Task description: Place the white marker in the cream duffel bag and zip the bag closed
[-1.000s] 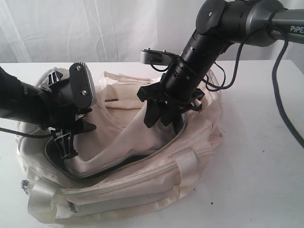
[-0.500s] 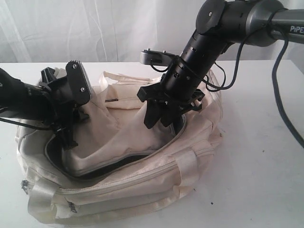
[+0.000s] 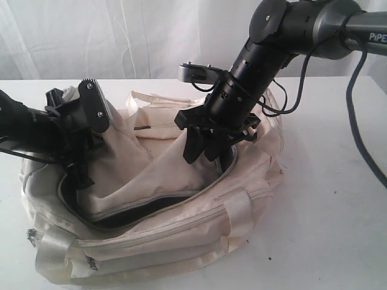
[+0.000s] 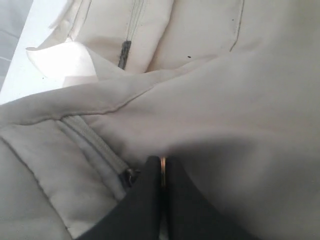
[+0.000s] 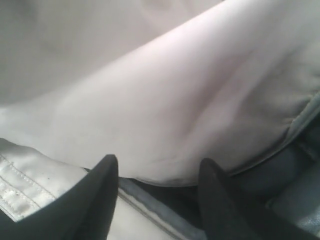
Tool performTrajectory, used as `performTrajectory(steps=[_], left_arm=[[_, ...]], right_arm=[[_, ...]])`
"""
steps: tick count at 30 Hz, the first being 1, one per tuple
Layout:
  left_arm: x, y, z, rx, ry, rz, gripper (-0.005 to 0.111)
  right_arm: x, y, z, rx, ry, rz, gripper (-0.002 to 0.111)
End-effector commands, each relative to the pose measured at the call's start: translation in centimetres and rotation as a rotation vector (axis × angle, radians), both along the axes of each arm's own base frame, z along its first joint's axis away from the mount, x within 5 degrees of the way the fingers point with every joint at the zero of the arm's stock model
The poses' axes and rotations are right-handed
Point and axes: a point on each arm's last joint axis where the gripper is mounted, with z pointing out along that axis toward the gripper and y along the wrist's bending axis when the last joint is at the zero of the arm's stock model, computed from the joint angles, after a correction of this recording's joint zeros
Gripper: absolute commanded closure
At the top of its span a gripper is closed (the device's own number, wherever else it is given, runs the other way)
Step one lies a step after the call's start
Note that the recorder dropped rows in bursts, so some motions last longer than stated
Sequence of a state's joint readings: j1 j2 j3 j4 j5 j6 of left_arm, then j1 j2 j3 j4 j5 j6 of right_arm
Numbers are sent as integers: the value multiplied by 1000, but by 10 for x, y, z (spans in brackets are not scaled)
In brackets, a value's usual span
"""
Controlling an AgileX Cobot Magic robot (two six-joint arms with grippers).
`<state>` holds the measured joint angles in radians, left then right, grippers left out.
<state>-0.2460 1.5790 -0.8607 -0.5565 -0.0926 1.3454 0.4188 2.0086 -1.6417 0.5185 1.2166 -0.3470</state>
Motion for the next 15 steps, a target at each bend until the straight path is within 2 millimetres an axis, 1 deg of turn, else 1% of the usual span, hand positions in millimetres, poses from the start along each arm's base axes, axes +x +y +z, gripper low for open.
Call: performTrajectory(steps=[1,5,9,11,13,15], left_arm=[[-3,4,30,-32,-116,37,107],[-15,8,60,-55,-219,44,107],[-26,10,80,-76,-270,33,107],[-30,9,84,-83,-267,21,107],[-33,8,82,-87,-236,1,107],[-35,5,78,-92,-187,-28,107]], right_arm=[[1,0,3,13,-30,0,61],[5,1,3,24,-73,-24,61],[8,2,4,31,-99,-39,61],[10,2,4,36,-121,-51,61],[15,3,5,47,-159,-75,61],[19,3,6,60,-170,-147,61]])
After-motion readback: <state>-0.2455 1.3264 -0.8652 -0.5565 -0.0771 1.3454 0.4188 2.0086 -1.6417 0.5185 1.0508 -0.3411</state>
